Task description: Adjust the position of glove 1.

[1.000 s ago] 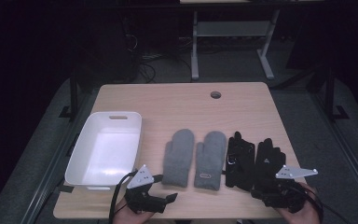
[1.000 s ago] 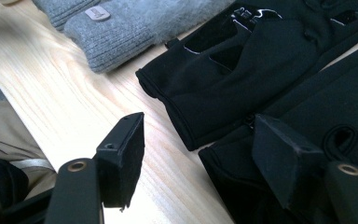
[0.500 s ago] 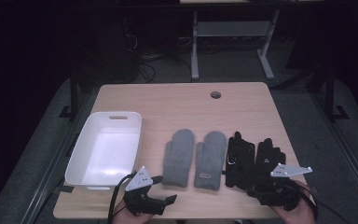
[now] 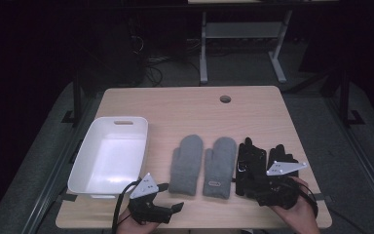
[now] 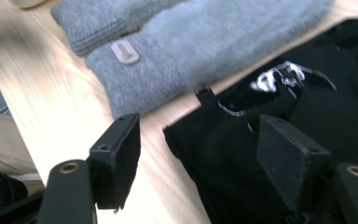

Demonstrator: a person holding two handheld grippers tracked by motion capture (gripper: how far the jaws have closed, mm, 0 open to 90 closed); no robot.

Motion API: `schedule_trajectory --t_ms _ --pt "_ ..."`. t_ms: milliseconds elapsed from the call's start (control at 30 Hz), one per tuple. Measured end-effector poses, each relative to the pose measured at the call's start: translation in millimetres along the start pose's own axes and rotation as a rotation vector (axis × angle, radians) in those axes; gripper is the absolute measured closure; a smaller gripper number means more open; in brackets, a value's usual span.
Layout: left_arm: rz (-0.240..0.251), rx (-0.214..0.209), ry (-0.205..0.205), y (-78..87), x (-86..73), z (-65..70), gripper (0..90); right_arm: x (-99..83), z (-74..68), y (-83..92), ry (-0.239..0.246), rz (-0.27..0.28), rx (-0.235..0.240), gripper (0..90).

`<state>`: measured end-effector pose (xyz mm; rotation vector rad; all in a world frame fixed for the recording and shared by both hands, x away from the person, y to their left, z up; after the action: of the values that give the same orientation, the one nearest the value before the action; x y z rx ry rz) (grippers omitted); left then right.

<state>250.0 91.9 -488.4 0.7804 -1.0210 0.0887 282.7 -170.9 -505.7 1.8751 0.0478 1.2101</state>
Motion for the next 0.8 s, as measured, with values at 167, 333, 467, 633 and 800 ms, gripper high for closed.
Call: schedule_trajectory --t_ms 167,333,467,633,800 --pt "-0.001 -0.001 -0.002 0.6 0.1 -0.6 18.3 15.6 -4.2 -3.3 0.03 -0.013 0.015 30.4" --pt "0.001 0.0 0.001 -0.8 0.3 -0.5 18.4 23.3 -5.0 -6.8 0.039 -0.032 0.028 28.4" --pt "-0.004 0.006 -0.009 -1.7 0.1 0.7 18.4 31.1 -5.7 -10.7 0.059 -0.055 0.04 27.8" --pt "0.0 0.005 -0.014 -0.1 1.0 1.5 18.4 47.1 -8.0 -13.5 0.09 -0.075 0.052 27.8" --pt "0.003 0.004 -0.021 -0.7 2.3 1.8 18.4 65.9 -9.0 -19.3 0.123 -0.096 0.066 27.8"
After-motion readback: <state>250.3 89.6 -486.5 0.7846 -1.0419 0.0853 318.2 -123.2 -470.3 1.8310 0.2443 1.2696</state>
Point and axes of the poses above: each handheld gripper's, and its own axes: y roughly backward along the jaws, x roughly out of its top, z roughly to its right, the point moved 10 cm from there along -y, roughly forward along the jaws, and after that the axes turned 6 degrees about y, right-handed, at the moved point
